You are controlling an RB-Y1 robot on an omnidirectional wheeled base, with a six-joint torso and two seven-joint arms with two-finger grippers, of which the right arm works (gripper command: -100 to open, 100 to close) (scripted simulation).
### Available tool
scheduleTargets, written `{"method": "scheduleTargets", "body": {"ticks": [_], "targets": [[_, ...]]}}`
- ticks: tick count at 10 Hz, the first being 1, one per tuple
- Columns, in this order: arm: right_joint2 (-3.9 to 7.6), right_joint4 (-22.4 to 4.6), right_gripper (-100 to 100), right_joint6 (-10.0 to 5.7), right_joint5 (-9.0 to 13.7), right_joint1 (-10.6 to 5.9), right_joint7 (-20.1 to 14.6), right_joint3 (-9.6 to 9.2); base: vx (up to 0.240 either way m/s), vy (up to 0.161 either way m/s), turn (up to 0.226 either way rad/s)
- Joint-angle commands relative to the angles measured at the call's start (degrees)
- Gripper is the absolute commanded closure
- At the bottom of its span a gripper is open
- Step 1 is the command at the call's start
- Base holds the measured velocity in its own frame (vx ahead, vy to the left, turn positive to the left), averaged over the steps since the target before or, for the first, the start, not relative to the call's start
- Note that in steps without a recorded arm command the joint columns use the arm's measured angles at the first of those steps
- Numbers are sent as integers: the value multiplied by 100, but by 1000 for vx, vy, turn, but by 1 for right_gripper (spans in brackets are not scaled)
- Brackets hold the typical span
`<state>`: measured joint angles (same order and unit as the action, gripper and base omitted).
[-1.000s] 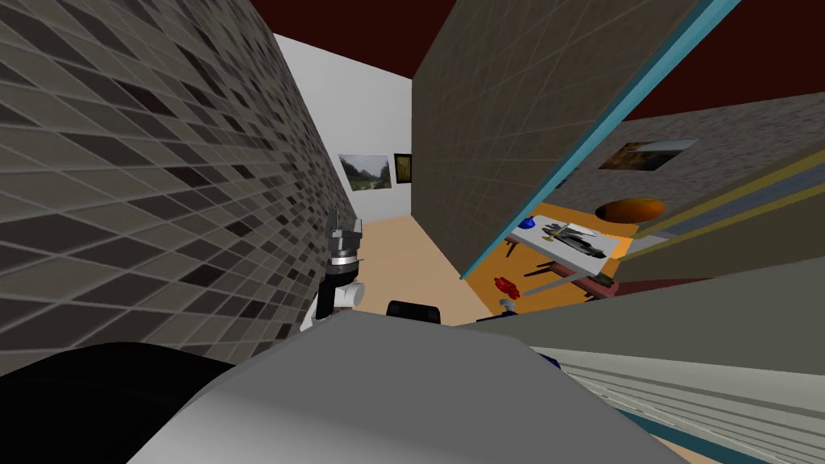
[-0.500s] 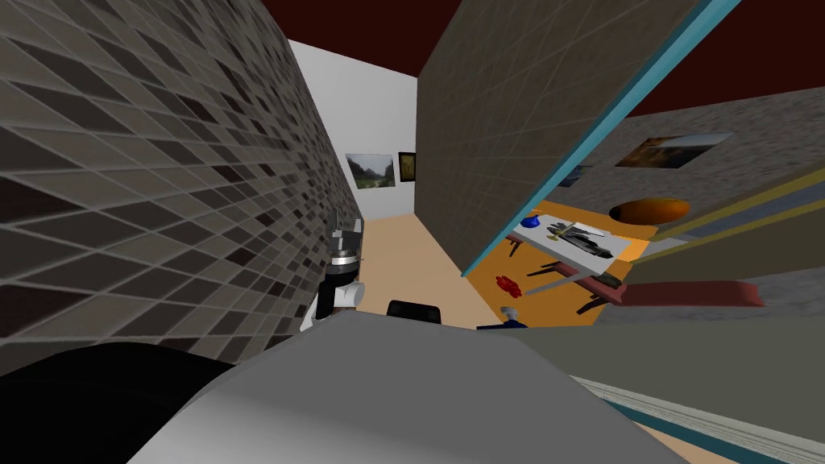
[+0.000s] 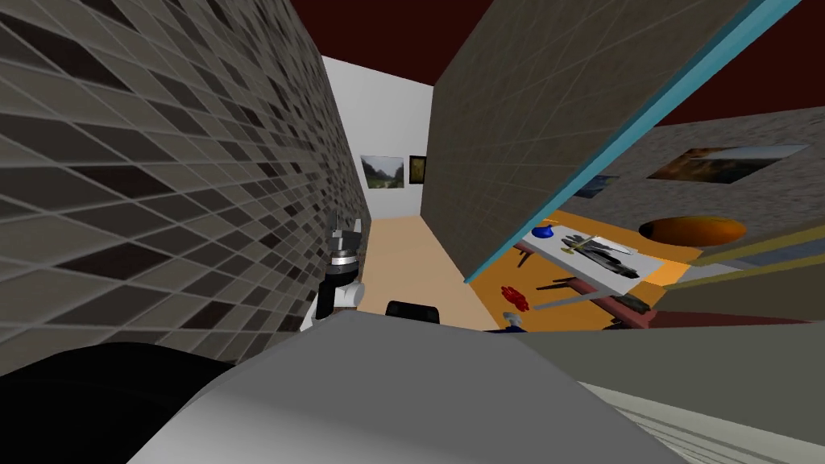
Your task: Pull the door open
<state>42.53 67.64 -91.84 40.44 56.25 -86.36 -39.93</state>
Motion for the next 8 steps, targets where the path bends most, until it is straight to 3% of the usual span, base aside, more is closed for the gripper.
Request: {"method": "scheduleTargets", "body": {"ticks": [1,3,5,8], "targets": [[-111,-120,100,57,-50,39,20,2,-31,14,219],[-232,-240,100,-63,-108,99,12,12,-56,17,244],[-336,-344,100,-300,-157,163,-10,18,-148,35,232],[-389,-397,100,-496,-181,201,-28,19,-187,24,49]]}}
